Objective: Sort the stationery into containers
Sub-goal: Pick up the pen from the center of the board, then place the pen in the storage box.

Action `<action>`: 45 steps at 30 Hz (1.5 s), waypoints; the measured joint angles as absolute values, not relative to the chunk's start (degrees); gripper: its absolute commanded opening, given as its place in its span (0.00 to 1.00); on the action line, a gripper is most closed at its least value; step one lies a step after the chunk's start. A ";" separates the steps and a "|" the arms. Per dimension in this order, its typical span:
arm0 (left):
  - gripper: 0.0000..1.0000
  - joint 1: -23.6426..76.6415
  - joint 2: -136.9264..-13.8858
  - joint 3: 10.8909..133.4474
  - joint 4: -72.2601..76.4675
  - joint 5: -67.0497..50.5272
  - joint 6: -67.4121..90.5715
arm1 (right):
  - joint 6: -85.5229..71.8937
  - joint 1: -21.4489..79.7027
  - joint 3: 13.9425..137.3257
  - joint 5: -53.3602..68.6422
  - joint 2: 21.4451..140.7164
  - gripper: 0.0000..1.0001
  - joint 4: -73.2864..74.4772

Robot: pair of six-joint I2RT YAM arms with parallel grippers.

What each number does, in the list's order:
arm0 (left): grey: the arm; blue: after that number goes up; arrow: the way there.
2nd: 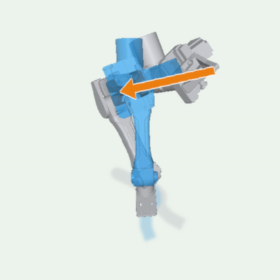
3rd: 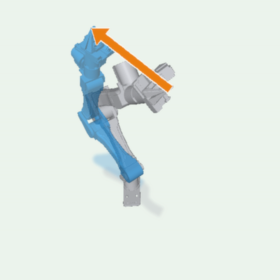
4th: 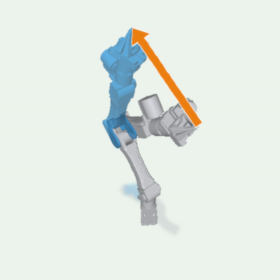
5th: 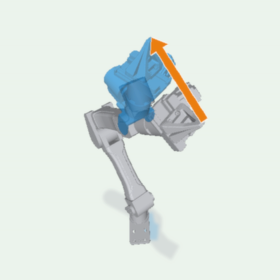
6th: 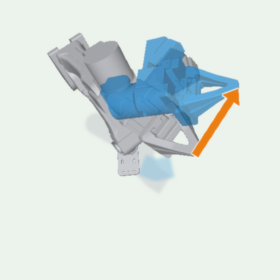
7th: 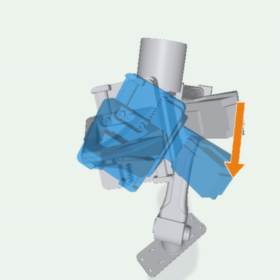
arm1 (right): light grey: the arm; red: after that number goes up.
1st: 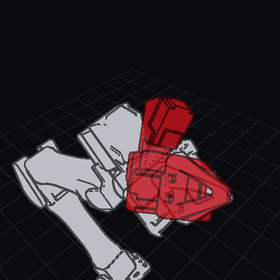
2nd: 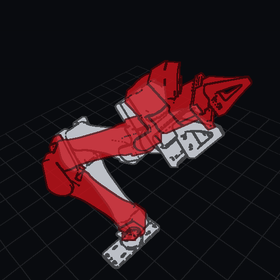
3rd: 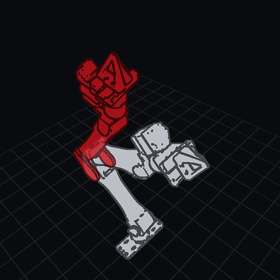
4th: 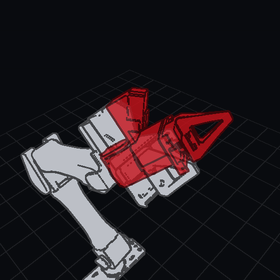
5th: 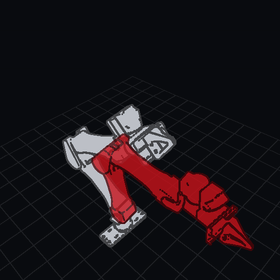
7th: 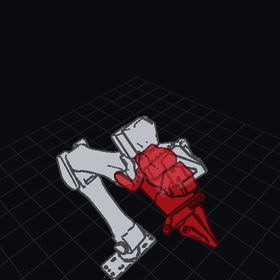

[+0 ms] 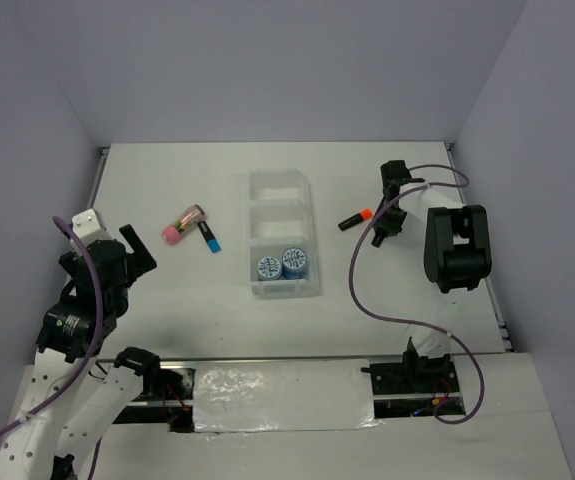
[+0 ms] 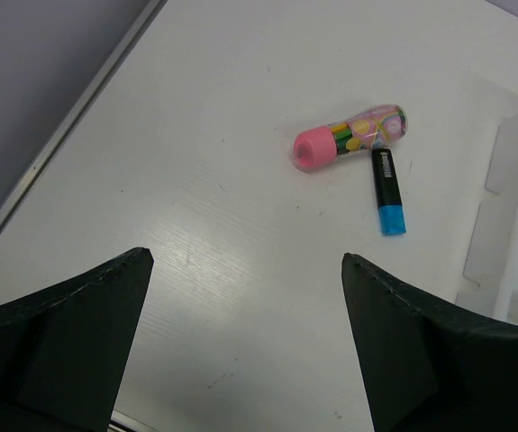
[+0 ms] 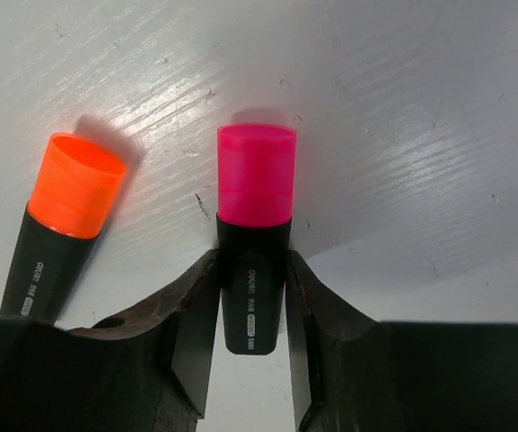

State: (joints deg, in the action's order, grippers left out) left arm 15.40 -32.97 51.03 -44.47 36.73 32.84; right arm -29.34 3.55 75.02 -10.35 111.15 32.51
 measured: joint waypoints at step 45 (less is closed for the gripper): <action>0.99 15.40 -32.91 51.00 -41.93 33.08 31.22 | 19.35 38.00 98.24 0.34 114.78 0.71 30.46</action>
State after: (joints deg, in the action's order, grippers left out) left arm 15.40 -32.91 51.00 -41.93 33.08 31.22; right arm 19.35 38.00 98.24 0.34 114.78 30.46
